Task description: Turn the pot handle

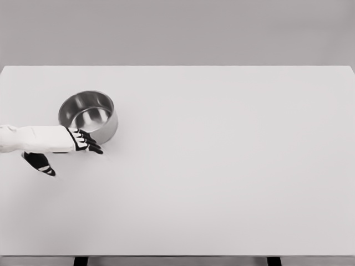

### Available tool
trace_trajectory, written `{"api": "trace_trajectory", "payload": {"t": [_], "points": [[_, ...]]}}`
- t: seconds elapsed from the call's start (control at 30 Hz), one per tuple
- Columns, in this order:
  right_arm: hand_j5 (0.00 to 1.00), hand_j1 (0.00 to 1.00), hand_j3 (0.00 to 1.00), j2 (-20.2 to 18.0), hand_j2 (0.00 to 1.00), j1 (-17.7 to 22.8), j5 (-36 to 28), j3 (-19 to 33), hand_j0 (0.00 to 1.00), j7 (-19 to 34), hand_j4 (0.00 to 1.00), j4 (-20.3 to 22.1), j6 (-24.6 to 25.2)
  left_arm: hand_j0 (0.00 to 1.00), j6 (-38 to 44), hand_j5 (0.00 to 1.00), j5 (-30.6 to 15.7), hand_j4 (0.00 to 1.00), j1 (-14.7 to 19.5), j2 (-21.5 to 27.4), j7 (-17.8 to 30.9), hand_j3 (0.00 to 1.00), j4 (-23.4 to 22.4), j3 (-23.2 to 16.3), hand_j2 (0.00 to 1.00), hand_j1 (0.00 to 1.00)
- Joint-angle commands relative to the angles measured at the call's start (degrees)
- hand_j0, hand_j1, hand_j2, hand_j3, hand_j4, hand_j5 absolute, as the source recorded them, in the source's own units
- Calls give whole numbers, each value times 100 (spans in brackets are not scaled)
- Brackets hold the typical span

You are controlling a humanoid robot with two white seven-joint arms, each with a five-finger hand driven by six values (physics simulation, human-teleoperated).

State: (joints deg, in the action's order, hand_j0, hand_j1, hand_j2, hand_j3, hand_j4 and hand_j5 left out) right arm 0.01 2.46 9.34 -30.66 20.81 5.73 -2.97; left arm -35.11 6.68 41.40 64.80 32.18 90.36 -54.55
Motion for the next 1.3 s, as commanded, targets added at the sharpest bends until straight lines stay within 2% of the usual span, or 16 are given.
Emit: {"api": "trace_trajectory", "payload": {"t": [0.0, 0.07, 0.17, 0.3, 0.47, 0.5, 0.6, 0.67, 0.73, 0.83, 0.93, 1.2, 1.27], "points": [[100, 100, 100, -1, 100, 0, -2, -2, 100, 2, 100, -2, 7, 100, 11, 100, -35, 100, 0, -3, -1, 100, -282, 14, 100, 100], [100, 100, 100, -1, 100, 0, -2, -2, 100, 2, 100, 7, -2, 100, 11, 100, -52, 100, 35, -3, -19, 100, -476, 23, 100, 100], [100, 100, 100, -1, 100, 0, -2, -2, 100, 2, 100, 7, -2, 100, 11, 100, -96, 100, 44, -12, -45, 100, -502, 32, 100, 100], [100, 100, 100, -1, 100, 0, -2, -2, 100, 2, 100, 7, -2, 100, 11, 100, -896, 100, 114, -12, -54, 100, -476, 172, 100, 100], [100, 100, 100, -1, 100, 0, -2, -2, 100, 2, 100, -2, -2, 100, 11, 100, -1256, 100, 132, -29, -54, 100, -449, 340, 100, 100], [100, 100, 100, -1, 100, 0, -2, -2, 100, 2, 100, 7, -2, 100, 11, 100, -1256, 100, 132, -12, -54, 100, -537, 453, 100, 100], [100, 100, 100, -1, 100, 0, -2, -2, 100, 2, 100, 7, -2, 100, 11, 100, -1195, 100, 132, -3, -37, 100, -1248, 594, 100, 100], [100, 100, 100, -1, 100, 0, -2, -2, 100, 2, 100, -2, -2, 100, 11, 100, -1151, 100, 123, -20, -10, 100, -2127, 849, 100, 100], [100, 100, 100, -1, 100, 0, -2, -2, 100, 2, 100, -2, -2, 100, 11, 100, -1125, 100, 114, -38, -10, 100, -2374, 920, 100, 100], [100, 100, 100, -1, 100, 0, -2, -2, 100, 2, 100, -2, -2, 100, 11, 100, -1055, 100, 105, -90, -10, 100, -2453, 946, 100, 100], [100, 100, 100, -1, 100, 0, -2, -2, 100, 2, 100, 7, -2, 100, 11, 100, -940, 100, 105, -275, -10, 100, -2796, 1016, 100, 100], [100, 100, 100, -1, 100, 0, -2, -2, 100, 2, 100, -2, -2, 100, 11, 100, -738, 100, 105, -530, -19, 100, -2805, 1034, 100, 100], [100, 100, 100, -1, 100, 0, -2, -2, 100, 2, 100, -2, -2, 100, 11, 100, -510, 100, 105, -627, -19, 100, -2875, 1034, 100, 100]]}}
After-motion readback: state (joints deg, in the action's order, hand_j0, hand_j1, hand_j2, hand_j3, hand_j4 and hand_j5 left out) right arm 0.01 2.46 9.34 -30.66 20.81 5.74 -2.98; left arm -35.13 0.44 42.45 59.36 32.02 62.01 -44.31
